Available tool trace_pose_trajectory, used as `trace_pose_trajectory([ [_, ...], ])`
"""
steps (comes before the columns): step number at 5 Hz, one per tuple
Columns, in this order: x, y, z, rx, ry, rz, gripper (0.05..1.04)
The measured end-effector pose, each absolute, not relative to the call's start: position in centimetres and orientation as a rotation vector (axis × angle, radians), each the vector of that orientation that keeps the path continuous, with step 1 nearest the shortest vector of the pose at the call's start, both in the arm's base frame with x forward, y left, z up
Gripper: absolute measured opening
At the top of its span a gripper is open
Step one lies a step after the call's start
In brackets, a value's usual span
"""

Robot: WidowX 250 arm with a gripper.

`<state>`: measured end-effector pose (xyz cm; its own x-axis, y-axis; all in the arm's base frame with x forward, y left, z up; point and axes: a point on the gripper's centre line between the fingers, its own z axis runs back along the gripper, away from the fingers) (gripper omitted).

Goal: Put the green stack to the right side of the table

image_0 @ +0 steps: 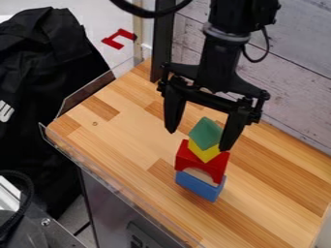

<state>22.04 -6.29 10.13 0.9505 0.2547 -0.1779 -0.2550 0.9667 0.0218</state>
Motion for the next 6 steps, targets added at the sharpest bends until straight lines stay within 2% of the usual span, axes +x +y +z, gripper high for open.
trace_pose_trajectory([
  [2, 21.5, -6.3, 9.3, -0.005, 0.212, 0.254, 1.001],
  [5, 20.7, -6.1, 10.7, -0.046, 0.107, 0.111, 1.001],
  [6, 20.7, -5.5, 10.7, -0.035, 0.108, -0.002, 1.001],
])
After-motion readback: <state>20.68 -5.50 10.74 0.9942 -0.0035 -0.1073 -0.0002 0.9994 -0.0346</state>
